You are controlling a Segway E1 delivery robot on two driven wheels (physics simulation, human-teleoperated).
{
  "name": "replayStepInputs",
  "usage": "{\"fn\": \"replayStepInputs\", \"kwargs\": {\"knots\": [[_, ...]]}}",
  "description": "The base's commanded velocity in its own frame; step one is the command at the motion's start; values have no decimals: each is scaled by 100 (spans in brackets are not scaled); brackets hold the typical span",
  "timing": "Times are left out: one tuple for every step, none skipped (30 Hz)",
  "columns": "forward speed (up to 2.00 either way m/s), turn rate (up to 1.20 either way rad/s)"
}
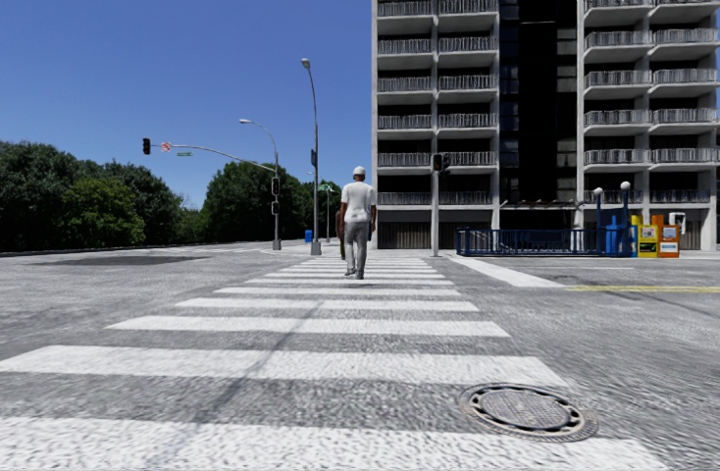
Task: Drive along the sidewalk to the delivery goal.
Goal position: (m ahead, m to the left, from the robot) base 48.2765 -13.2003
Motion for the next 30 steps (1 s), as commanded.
{"fn": "replayStepInputs", "kwargs": {"knots": [[84,-1],[84,-1],[84,-1],[84,-1],[84,-1],[84,-1],[84,-1],[84,-1],[85,-1],[88,-1],[88,-1],[92,-1],[95,-1],[96,-1],[96,-1],[96,-1],[97,-1],[97,-1],[97,-1],[97,-1],[97,-1],[97,-1],[97,-1],[97,-1],[97,-1],[97,-1],[97,-1],[99,-1],[107,-1],[113,-1]]}}
